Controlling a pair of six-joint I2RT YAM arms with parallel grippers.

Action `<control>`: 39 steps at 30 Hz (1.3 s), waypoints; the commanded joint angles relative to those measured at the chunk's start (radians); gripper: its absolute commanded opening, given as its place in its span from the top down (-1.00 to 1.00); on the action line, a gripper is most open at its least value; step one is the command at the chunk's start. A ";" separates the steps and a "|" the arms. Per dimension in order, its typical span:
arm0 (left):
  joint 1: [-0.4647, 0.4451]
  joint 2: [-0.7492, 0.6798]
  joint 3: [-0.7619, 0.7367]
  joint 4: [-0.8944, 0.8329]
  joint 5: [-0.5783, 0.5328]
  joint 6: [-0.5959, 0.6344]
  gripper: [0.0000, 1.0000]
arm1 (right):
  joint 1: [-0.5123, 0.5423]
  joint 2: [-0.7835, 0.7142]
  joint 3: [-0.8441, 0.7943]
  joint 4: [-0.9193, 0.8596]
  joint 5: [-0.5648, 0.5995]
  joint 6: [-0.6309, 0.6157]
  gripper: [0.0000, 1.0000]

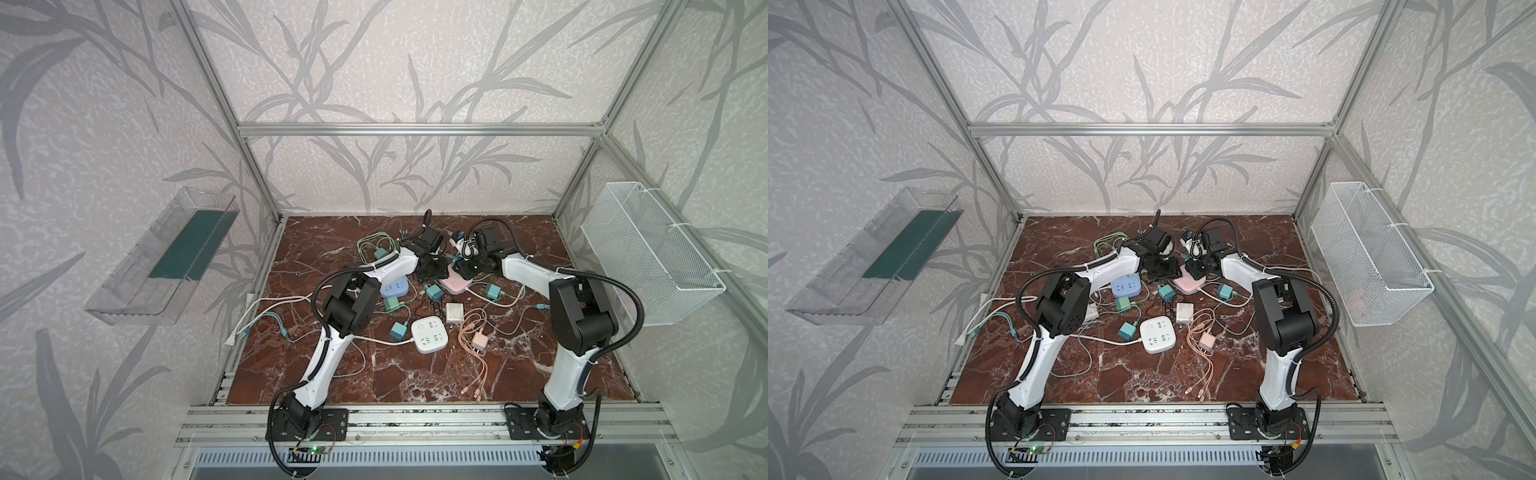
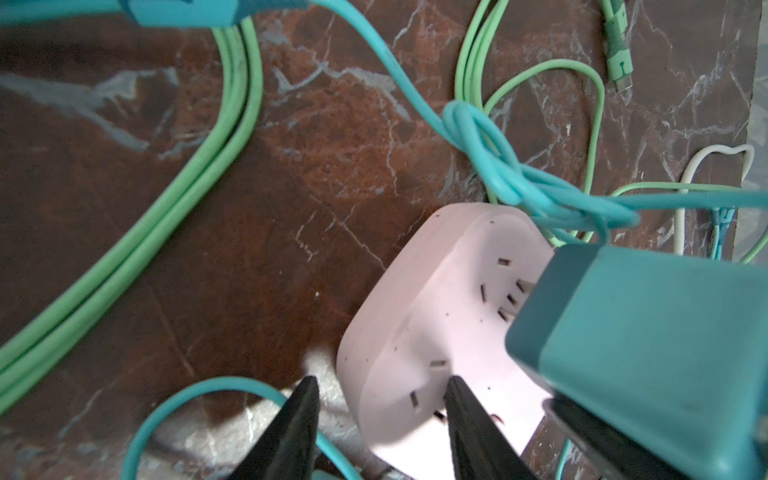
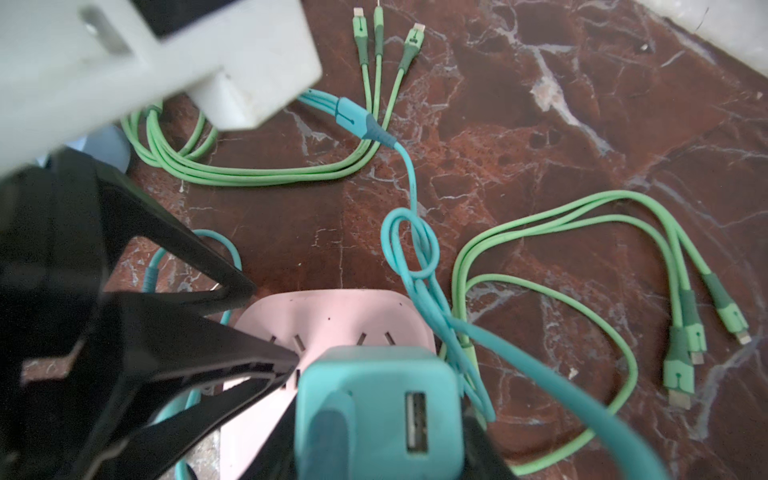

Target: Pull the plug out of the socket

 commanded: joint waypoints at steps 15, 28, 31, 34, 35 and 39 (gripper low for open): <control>-0.001 0.011 -0.054 -0.066 -0.046 -0.008 0.00 | -0.081 -0.051 0.129 -0.253 -0.006 -0.021 0.51; -0.003 -0.033 -0.086 0.004 -0.010 -0.023 0.00 | -0.118 0.023 0.189 -0.404 0.002 0.019 0.50; -0.003 -0.047 -0.100 0.029 -0.003 -0.032 0.00 | -0.118 0.045 0.200 -0.434 0.005 0.025 0.50; -0.004 -0.076 -0.132 0.074 -0.001 -0.034 0.00 | -0.119 0.062 0.206 -0.449 0.008 0.039 0.49; -0.004 -0.091 -0.144 0.093 0.002 -0.034 -0.01 | -0.121 0.068 0.208 -0.454 0.006 0.044 0.50; -0.003 -0.128 -0.176 0.136 -0.002 -0.029 -0.01 | -0.123 0.083 0.212 -0.461 -0.001 0.056 0.49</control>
